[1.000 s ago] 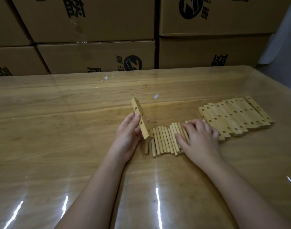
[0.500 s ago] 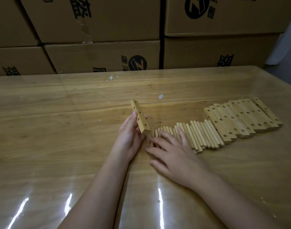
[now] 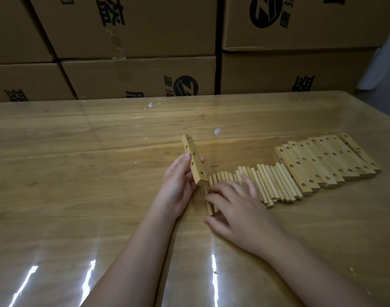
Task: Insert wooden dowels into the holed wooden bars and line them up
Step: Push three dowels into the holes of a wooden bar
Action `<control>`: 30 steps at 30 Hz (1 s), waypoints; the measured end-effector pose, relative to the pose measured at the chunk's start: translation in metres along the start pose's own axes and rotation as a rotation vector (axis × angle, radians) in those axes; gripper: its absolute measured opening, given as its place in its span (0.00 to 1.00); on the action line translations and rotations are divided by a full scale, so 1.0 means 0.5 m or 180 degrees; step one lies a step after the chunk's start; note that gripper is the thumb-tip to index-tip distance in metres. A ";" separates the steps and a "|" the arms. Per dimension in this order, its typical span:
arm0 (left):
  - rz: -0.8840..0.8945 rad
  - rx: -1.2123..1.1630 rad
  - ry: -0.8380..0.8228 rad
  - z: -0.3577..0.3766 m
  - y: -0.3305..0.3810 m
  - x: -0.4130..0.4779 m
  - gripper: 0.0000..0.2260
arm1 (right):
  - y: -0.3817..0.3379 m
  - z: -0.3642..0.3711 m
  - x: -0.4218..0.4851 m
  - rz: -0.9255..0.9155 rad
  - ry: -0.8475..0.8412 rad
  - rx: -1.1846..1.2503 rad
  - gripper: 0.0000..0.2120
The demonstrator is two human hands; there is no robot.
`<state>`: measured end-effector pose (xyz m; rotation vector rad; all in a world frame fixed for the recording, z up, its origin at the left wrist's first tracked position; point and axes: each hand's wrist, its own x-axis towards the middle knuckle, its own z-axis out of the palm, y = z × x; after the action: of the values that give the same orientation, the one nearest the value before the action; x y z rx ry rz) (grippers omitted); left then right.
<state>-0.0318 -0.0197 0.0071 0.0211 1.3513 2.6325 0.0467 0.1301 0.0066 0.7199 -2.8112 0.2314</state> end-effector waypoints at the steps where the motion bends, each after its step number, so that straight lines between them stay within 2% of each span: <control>1: 0.0001 0.0010 0.0000 0.001 0.000 -0.001 0.07 | 0.001 -0.001 0.001 0.0022 -0.0053 0.0012 0.19; 6: -0.0001 0.0011 0.0036 0.000 -0.002 0.001 0.07 | -0.002 -0.001 0.001 -0.0285 -0.0023 0.0065 0.13; 10: -0.0005 -0.0117 0.0080 -0.003 -0.002 0.003 0.07 | 0.000 0.001 0.003 -0.0719 0.0323 0.0292 0.09; 14: -0.0122 -0.0317 0.0163 -0.007 0.007 0.003 0.16 | 0.000 -0.002 0.001 -0.0869 0.0636 0.0462 0.05; 17: -0.0134 -0.0374 0.0308 -0.010 0.006 0.006 0.09 | 0.003 -0.008 -0.003 -0.0627 0.0801 0.0672 0.08; 24: -0.0173 -0.0308 0.0272 -0.004 0.008 0.003 0.09 | 0.018 -0.008 0.004 0.0130 0.1275 0.1047 0.16; 28: -0.0285 -0.0232 0.0258 -0.004 0.009 0.001 0.08 | 0.029 -0.001 0.004 0.0749 0.1246 0.0731 0.17; 30: -0.0346 -0.0219 0.0268 -0.002 0.010 -0.001 0.08 | 0.038 0.000 0.005 0.0821 0.1274 0.0447 0.16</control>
<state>-0.0321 -0.0236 0.0107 -0.1695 1.2483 2.6133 0.0355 0.1455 0.0056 0.2906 -2.5088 0.5554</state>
